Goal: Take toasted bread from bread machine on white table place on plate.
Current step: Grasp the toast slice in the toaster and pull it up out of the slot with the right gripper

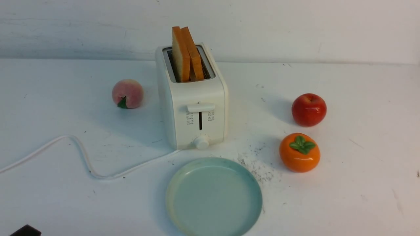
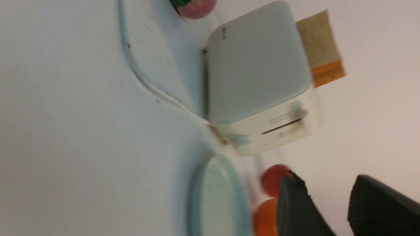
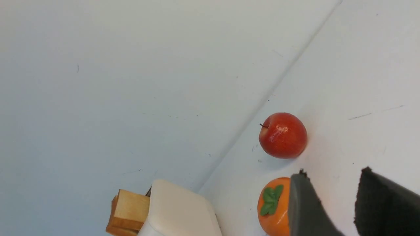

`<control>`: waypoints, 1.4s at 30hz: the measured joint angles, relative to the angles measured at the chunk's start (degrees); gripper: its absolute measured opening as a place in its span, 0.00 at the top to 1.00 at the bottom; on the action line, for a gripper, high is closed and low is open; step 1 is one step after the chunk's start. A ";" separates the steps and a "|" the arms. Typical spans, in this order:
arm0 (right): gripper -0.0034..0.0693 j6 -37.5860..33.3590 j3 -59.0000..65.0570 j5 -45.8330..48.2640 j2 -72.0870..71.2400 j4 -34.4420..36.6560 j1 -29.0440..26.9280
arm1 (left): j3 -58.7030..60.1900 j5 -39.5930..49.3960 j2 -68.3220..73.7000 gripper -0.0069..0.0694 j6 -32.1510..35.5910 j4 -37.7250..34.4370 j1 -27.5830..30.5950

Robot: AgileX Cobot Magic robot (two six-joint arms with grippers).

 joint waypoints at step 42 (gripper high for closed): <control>0.95 -67.43 -73.36 58.85 79.30 30.44 12.07 | -30.56 14.89 12.85 0.93 22.21 -7.08 0.00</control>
